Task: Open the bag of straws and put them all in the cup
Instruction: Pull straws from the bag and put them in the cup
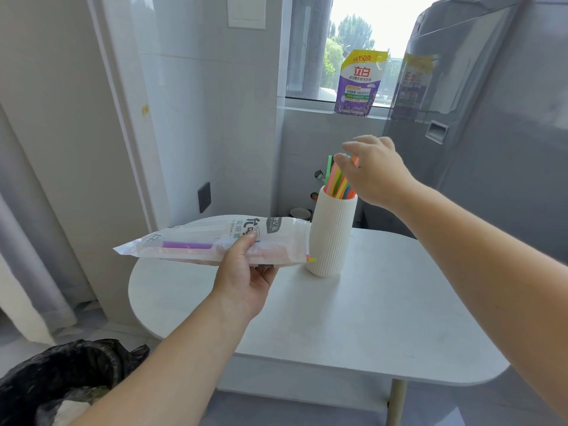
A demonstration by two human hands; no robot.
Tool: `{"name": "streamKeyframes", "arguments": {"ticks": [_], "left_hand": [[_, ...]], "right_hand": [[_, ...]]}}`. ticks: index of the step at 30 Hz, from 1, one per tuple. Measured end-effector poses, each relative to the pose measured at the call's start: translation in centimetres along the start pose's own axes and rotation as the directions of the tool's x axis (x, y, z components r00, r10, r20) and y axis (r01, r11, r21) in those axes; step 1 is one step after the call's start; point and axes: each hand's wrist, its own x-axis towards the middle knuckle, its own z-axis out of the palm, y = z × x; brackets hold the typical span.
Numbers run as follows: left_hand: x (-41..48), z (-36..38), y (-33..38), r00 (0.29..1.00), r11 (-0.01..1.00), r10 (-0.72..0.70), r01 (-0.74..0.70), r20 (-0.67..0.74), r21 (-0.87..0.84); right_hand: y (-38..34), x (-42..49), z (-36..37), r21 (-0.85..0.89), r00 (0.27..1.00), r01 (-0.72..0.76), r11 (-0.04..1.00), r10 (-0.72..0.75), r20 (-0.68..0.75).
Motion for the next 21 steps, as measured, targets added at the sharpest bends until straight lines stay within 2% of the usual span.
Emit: {"name": "streamKeyframes", "arguments": {"ticks": [2, 4, 7, 10, 12, 13, 14, 16, 19, 21], "left_hand": [[0.0, 0.0, 0.0, 1.0, 1.0, -0.002, 0.002, 0.004, 0.001], [-0.1, 0.1, 0.0, 1.0, 1.0, -0.001, 0.001, 0.007, 0.0], [0.0, 0.1, 0.0, 1.0, 1.0, 0.0, 0.0, 0.013, 0.005], [0.0, 0.0, 0.1, 1.0, 1.0, 0.005, -0.005, 0.015, 0.006], [0.0, 0.0, 0.1, 1.0, 1.0, 0.012, -0.012, 0.023, 0.019], [0.1, 0.0, 0.1, 0.999, 0.999, 0.013, -0.014, 0.03, 0.03], [0.1, 0.1, 0.1, 0.999, 0.999, 0.015, -0.016, 0.038, 0.044], [0.1, 0.1, 0.0, 0.998, 0.996, 0.02, -0.025, 0.06, 0.082], [0.0, 0.2, -0.1, 0.991, 0.98, 0.076, -0.094, 0.107, 0.176], [-0.1, 0.3, -0.2, 0.979, 0.949, 0.146, -0.179, 0.142, 0.258]], "right_hand": [[0.2, -0.5, 0.4, -0.075, 0.994, 0.022, 0.997, -0.014, 0.104], [0.4, -1.0, 0.7, -0.054, 0.993, 0.043, 0.998, -0.036, 0.116], [0.7, -2.1, 0.6, 0.124, 0.995, 0.053, 0.991, -0.042, -0.091], [0.6, -4.2, 0.8, 0.209, 0.955, 0.045, 0.977, 0.019, -0.295], [0.3, -6.1, 2.0, 0.298, 0.958, -0.004, 0.955, 0.089, -0.272], [0.1, -7.3, 2.8, 0.386, 0.971, -0.068, 0.92, 0.151, -0.187], [-0.2, -8.4, 3.5, 0.498, 0.975, -0.154, 0.854, 0.211, -0.062], [-0.8, -10.5, 4.8, 0.69, 0.931, -0.361, 0.627, 0.28, 0.233], [-1.2, -12.4, 6.1, 0.743, 0.779, -0.621, 0.25, 0.301, 0.55], [-1.4, -13.0, 6.5, 0.717, 0.684, -0.696, -0.031, 0.275, 0.676]]}}
